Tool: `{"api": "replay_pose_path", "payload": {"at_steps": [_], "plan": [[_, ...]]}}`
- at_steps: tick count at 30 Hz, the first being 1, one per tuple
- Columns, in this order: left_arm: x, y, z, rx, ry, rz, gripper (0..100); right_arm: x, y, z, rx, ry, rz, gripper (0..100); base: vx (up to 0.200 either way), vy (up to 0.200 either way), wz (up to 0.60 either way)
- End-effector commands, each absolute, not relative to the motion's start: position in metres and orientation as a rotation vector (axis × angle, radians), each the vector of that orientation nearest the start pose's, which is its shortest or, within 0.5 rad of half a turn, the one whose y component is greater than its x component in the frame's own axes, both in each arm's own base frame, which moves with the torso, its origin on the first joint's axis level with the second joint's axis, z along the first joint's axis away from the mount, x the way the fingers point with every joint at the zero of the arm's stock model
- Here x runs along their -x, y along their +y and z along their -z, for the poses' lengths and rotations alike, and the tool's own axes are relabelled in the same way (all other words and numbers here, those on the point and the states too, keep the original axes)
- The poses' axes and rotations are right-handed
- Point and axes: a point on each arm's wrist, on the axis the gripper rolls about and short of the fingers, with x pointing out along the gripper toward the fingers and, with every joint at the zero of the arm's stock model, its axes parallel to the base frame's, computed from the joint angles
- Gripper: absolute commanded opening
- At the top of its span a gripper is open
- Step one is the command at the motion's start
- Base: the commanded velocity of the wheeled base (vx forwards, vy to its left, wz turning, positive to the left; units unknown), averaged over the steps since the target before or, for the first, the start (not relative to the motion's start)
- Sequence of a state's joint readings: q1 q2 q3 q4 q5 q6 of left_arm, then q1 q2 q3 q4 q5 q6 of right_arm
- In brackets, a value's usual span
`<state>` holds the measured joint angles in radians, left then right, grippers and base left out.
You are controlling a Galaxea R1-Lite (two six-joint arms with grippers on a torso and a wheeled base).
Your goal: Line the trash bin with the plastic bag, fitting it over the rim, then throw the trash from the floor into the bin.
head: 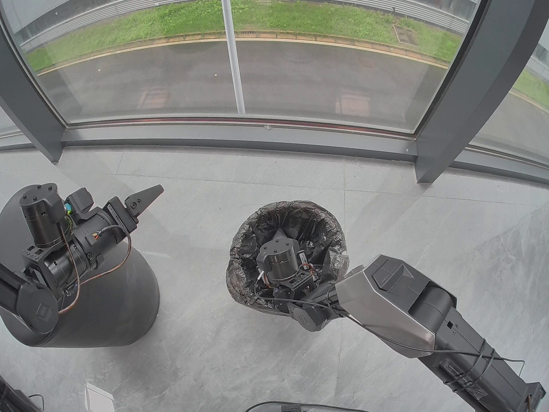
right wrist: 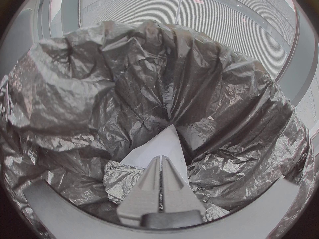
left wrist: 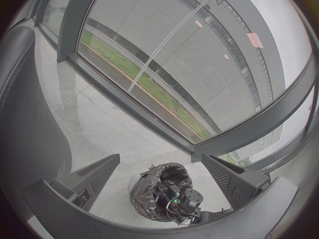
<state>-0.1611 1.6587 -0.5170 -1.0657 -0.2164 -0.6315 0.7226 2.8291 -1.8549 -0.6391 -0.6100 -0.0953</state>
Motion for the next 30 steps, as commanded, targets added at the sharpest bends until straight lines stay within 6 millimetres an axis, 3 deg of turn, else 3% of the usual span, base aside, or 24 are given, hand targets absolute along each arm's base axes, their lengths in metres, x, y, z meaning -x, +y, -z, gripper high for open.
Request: {"api": "replay_pose_path", "payload": {"at_steps": [1,5,11,12,13,14,16,19,20,21,24,29,30], "plan": [[-0.265,-0.048,-0.163,0.626,0.195,0.340,100,-0.413,0.347,0.043,0.300,0.257,-0.124,0,0.000,0.000,0.00],[-0.265,-0.048,-0.163,0.626,0.194,0.340,100,-0.414,0.348,0.031,0.280,0.239,-0.124,0,0.000,0.000,0.00],[-0.265,-0.048,-0.164,0.626,0.192,0.339,100,-0.404,0.350,-0.017,0.242,0.192,-0.132,0,0.000,0.000,0.00],[-0.265,-0.048,-0.165,0.626,0.188,0.339,100,-0.399,0.347,-0.036,0.250,0.201,-0.123,0,0.000,0.000,0.00],[-0.265,-0.048,-0.165,0.626,0.188,0.339,100,-0.399,0.347,-0.036,0.250,0.201,-0.123,0,0.000,0.000,0.00],[-0.264,-0.048,-0.165,0.619,0.183,0.337,100,-0.387,0.344,-0.057,0.262,0.216,-0.128,0,0.000,0.000,0.00],[-0.259,-0.050,-0.171,0.599,0.162,0.351,100,-0.376,0.336,-0.079,0.266,0.220,-0.115,0,0.000,0.000,0.00],[-0.237,-0.056,-0.183,0.502,0.104,0.388,100,-0.362,0.322,-0.110,0.268,0.207,-0.071,0,0.000,0.000,0.00],[-0.222,-0.060,-0.188,0.408,0.064,0.397,100,-0.350,0.308,-0.131,0.281,0.195,0.000,0,0.000,0.000,0.00],[-0.220,-0.060,-0.189,0.393,0.057,0.395,100,-0.348,0.305,-0.135,0.285,0.193,0.012,0,0.000,0.000,0.00],[-0.203,-0.066,-0.191,0.234,-0.002,0.316,100,-0.334,0.270,-0.166,0.305,0.177,0.123,0,0.000,0.000,0.00],[-0.195,-0.071,-0.196,0.133,-0.055,0.137,100,-0.320,0.212,-0.191,0.288,0.182,0.229,0,0.000,0.000,0.00],[-0.189,-0.069,-0.200,0.096,-0.083,0.067,100,-0.311,0.190,-0.196,0.296,0.194,0.261,0,0.000,0.000,0.00]]}}
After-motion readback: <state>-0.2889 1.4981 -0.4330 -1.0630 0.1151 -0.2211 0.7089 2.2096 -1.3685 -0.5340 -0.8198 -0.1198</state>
